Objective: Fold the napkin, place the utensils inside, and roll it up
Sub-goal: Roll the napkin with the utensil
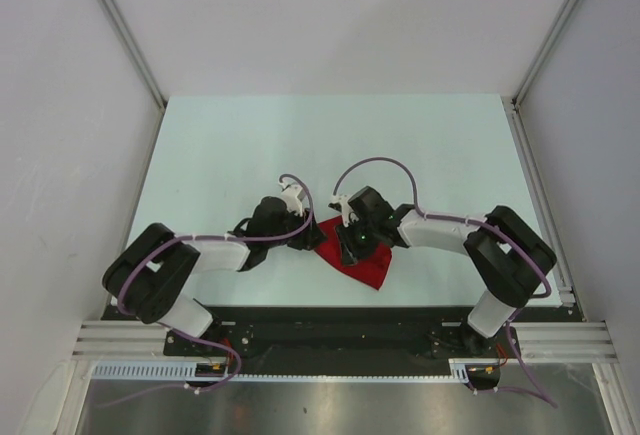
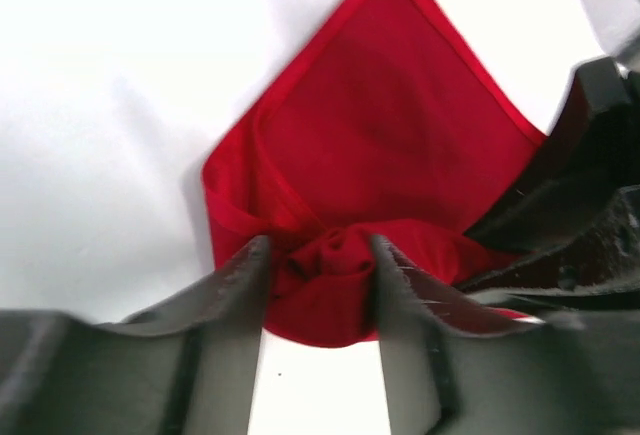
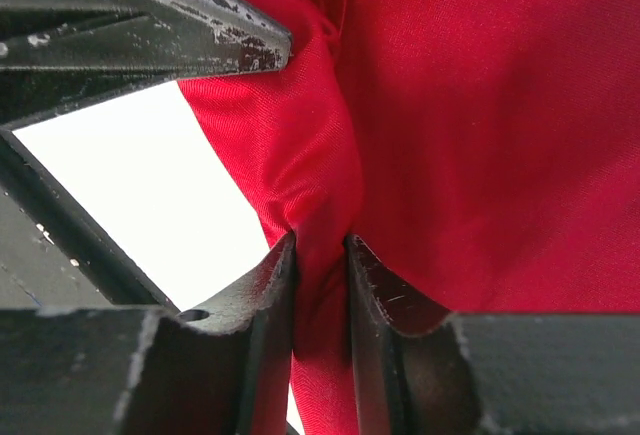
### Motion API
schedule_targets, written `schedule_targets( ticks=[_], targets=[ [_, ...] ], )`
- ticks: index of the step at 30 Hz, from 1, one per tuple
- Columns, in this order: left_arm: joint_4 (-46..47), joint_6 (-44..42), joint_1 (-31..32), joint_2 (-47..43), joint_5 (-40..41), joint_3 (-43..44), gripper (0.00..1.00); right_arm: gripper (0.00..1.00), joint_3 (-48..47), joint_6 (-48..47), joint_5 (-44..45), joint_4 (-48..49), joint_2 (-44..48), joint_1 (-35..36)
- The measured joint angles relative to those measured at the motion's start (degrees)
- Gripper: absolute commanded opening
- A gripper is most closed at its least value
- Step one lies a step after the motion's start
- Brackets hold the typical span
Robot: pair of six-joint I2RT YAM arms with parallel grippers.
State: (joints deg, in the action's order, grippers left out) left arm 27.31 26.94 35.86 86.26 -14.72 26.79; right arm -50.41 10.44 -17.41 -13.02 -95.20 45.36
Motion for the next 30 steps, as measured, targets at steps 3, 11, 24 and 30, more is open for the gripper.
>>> schedule_targets(
  ticks=[3,11,24,30],
  targets=[
    [-2.08,-0.15,-0.04,-0.72,2.05,0.22,0.64,0.28,-0.35,0.00,-0.50,-0.04,-0.50,-0.17],
    [-4.96,-1.03,-0.81,-5.88,5.73,-0.63,0.73,0.27,-1.51,-0.02,-5.18,0.07,-2.54,-2.23],
    [-0.52,-1.46,-2.47,-4.31,3.34,-2.69,0.71,0.28,-4.81,-0.70,-16.22,0.07,-8.09,-6.36],
    [2.45,-1.31,-2.89,-1.64,2.40,-2.69,0.65,0.28,-5.44,-1.31,-19.26,0.46,-9.51,-7.06]
  ],
)
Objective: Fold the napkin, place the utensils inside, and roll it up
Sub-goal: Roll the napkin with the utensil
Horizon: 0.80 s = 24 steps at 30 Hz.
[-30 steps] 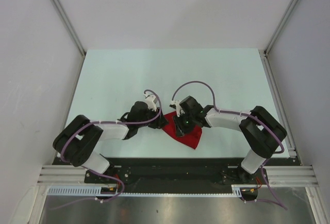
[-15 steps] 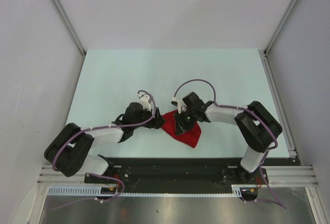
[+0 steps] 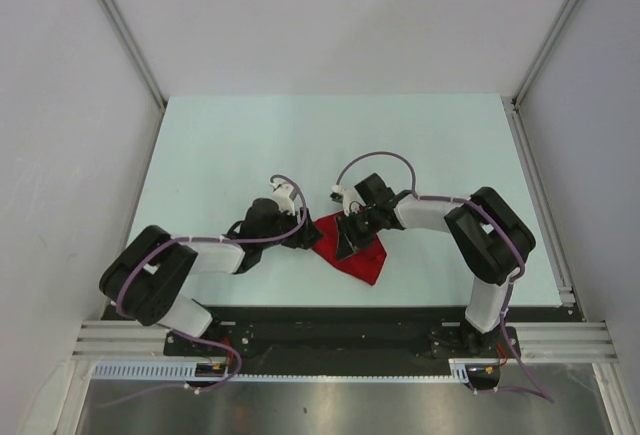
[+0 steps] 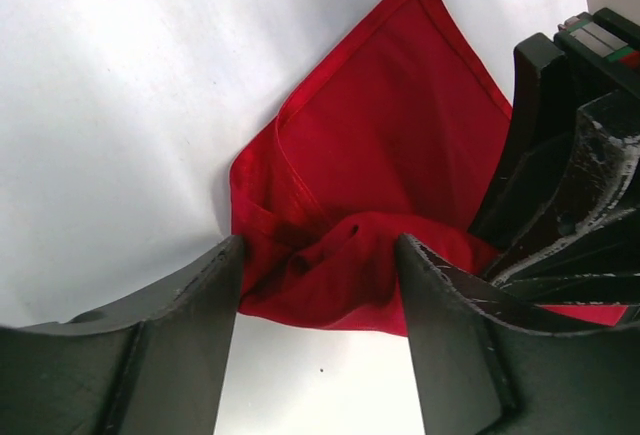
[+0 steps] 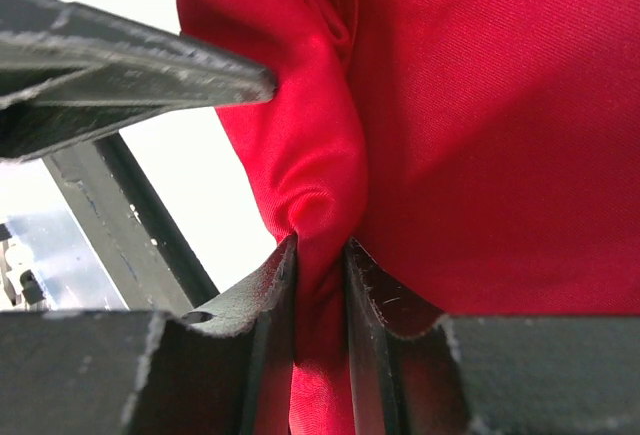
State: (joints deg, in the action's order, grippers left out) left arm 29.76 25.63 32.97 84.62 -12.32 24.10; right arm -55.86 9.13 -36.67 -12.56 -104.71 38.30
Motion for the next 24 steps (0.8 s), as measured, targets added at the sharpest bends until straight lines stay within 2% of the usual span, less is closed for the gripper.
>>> schedule_targets(
  ticks=[6,9,12,13,16,20,24],
  targets=[
    [2.64,0.46,-0.50,2.12,-0.07,-0.02,0.58,0.30,-0.15,-0.22,-1.62,0.44,-0.63,-0.31],
    [3.72,0.87,-0.52,3.04,0.07,-0.11,0.50,0.33,-0.20,-0.22,-2.01,0.57,-0.76,-0.35],
    [4.70,1.36,-0.52,3.98,0.07,-0.11,0.36,0.48,-0.24,-0.15,-2.62,0.57,-0.72,-0.35],
    [5.01,1.49,-0.52,4.33,0.02,-0.11,0.33,0.56,-0.35,-0.15,-3.06,0.46,-0.63,-0.31],
    [5.79,1.88,-0.55,5.01,-0.17,-0.11,0.28,0.64,-0.87,-0.35,-3.45,-0.39,0.15,-0.11],
    [5.77,1.88,-0.55,5.05,0.02,-0.11,0.25,0.68,-2.43,-2.51,1.84,-4.57,2.32,0.37],
    [5.51,1.84,-0.59,5.05,-0.07,0.00,0.25,0.71,-3.87,-3.98,10.88,-9.01,6.56,0.00]
  ],
)
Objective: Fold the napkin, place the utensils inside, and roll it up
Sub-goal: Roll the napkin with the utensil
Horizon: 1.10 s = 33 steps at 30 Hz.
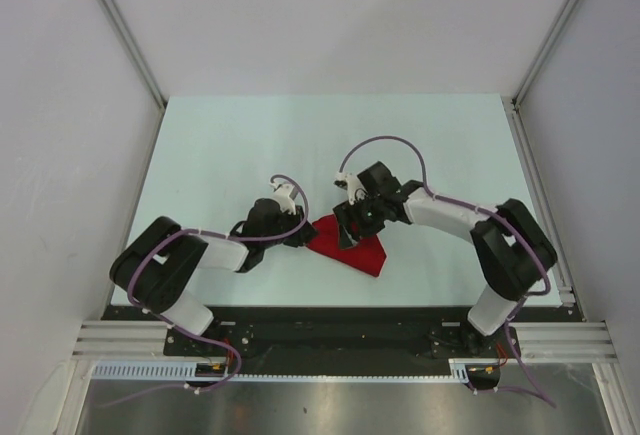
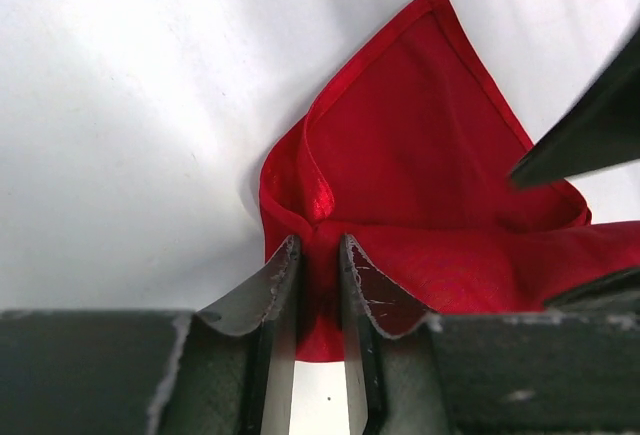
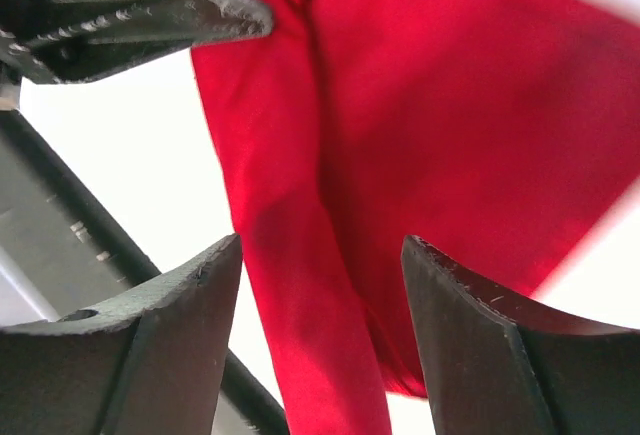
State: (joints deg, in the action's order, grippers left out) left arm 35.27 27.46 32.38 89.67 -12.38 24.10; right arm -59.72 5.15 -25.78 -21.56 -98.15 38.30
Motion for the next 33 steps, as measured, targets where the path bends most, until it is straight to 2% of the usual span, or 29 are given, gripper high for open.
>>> schedule_targets(
  ticks=[5,10,15,23,28,33],
  targets=[
    [-0.24,0.00,-0.04,0.02,-0.33,0.13,0.25,0.72,0.68,-1.81,12.28,1.07,9.38,3.98],
    [-0.66,-0.02,-0.09,0.31,-0.70,0.59,0.25,0.72,4.61,-4.63,21.16,6.97,15.47,12.96],
    [-0.72,-0.02,-0.20,0.35,-1.16,0.68,0.25,0.72,8.22,-7.89,27.82,10.49,13.40,18.78],
    [-1.01,-0.02,-0.22,0.35,-1.36,0.81,0.25,0.70,10.27,-11.65,34.23,14.78,8.59,22.05],
    [-1.27,0.02,-0.28,0.35,-1.46,0.90,0.27,0.60,10.27,-12.55,34.53,16.57,5.68,22.23],
    [-1.55,0.02,-0.28,0.35,-1.55,1.11,0.33,0.50,10.32,-12.37,34.03,16.74,3.69,21.59]
  ],
)
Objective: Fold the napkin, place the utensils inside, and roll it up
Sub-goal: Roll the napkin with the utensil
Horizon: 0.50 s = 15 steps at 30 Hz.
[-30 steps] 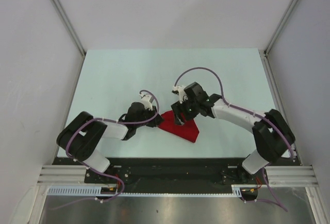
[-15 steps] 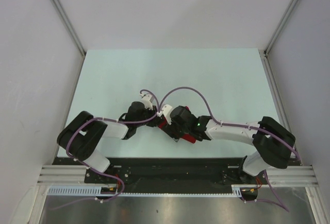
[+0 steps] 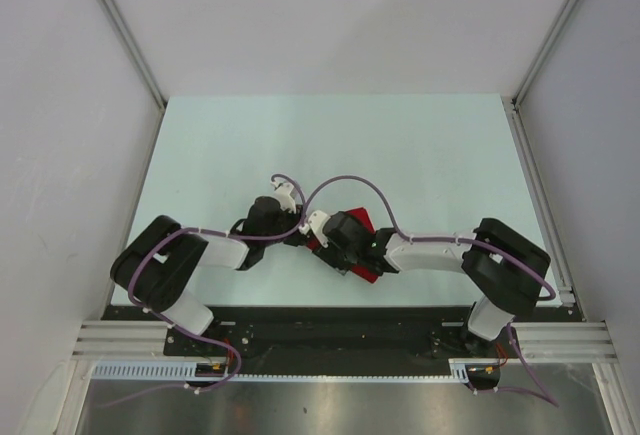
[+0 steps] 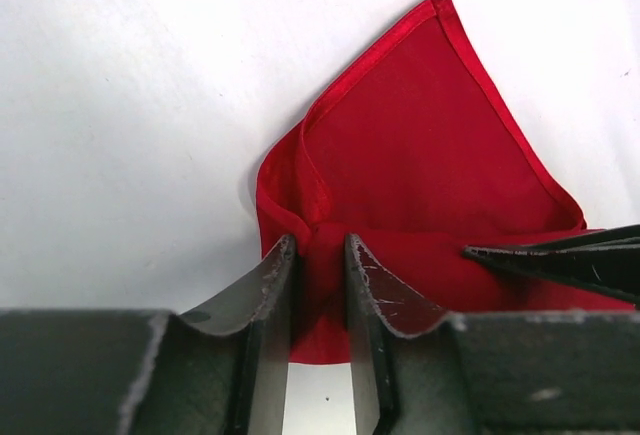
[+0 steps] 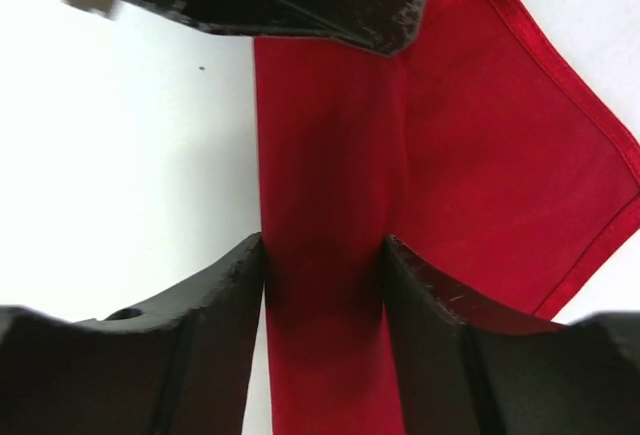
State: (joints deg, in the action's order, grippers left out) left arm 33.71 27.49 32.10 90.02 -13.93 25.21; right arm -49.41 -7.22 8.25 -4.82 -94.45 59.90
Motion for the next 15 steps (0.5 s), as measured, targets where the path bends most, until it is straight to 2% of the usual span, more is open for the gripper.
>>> schedule_targets(
  ticks=[3,9,15],
  targets=[
    [-0.31,0.00,-0.09,0.00,0.02,0.04,0.42,0.46,0.28,1.03,-1.29,0.02,-0.02,-1.18],
    [-3.43,-0.39,-0.09,-2.14,0.39,0.83,0.68,0.39,0.55,4.00,-7.28,0.00,-0.48,-4.31],
    [-8.90,-0.63,-0.35,-7.91,4.48,2.36,0.74,0.38,0.46,7.67,-17.57,0.61,-0.96,-9.16]
  ],
)
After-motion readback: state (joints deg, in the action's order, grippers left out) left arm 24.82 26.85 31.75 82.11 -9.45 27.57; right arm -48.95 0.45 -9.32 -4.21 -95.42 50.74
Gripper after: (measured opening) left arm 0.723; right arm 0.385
